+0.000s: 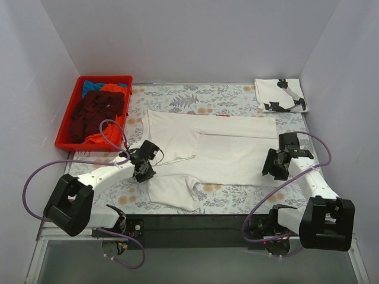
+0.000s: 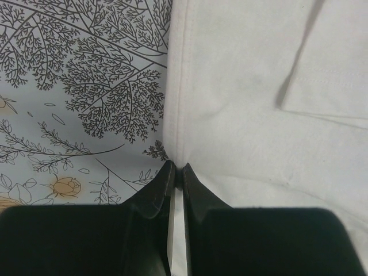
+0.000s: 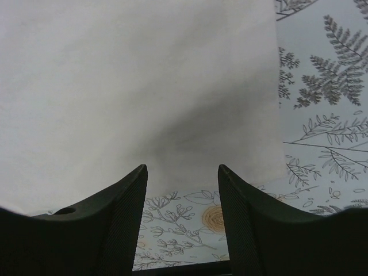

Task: Fold and stack the t-shirts
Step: Fold the tshirt

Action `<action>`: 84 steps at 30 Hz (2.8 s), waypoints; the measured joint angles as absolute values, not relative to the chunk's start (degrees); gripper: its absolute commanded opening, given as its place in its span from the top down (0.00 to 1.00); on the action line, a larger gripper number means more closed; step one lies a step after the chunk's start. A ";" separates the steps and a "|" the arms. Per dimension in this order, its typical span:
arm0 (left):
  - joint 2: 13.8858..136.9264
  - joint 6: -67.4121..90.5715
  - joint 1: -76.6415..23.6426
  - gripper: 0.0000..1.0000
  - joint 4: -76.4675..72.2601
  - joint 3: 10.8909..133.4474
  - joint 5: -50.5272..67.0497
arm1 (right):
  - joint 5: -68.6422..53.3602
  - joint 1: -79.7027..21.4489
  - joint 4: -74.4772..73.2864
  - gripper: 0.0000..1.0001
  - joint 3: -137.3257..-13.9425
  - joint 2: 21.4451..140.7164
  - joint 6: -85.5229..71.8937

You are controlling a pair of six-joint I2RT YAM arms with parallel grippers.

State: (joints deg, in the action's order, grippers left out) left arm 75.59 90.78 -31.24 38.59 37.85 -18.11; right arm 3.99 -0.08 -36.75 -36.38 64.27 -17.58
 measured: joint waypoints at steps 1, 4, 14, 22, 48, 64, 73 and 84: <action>75.40 90.65 -31.24 1.00 38.52 37.85 -18.09 | 4.25 1.04 -37.34 0.44 -36.60 64.79 -17.56; 74.48 90.45 -31.24 1.00 38.50 37.63 -18.04 | 4.40 5.76 -38.54 0.45 -36.93 66.35 -17.67; 69.91 90.19 -31.24 1.00 38.35 36.84 -18.06 | 4.78 13.19 -41.58 0.46 -36.93 67.11 -17.76; 69.41 90.19 -31.24 1.00 38.35 36.75 -18.22 | 4.75 14.31 -42.11 0.47 -36.82 68.84 -17.72; 68.55 90.21 -31.27 1.00 37.91 36.23 -18.13 | 3.31 15.77 -40.80 0.99 -35.79 72.51 -17.61; 67.13 92.38 -31.42 1.00 44.58 37.54 -18.70 | 0.99 16.73 -48.82 0.99 -40.16 63.86 -16.36; 67.81 92.29 -31.42 1.00 49.95 45.19 -20.40 | -2.22 16.82 -49.67 0.99 -41.12 63.40 -15.79; 75.94 87.99 -27.62 1.00 50.13 53.74 -20.84 | -4.49 16.82 -46.11 0.99 -48.64 70.91 -14.92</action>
State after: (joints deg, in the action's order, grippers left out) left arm 75.94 87.99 -27.62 50.13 53.74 -20.84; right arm -4.49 16.82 -46.11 -48.64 70.91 -14.92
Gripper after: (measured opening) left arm 0.041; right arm 0.031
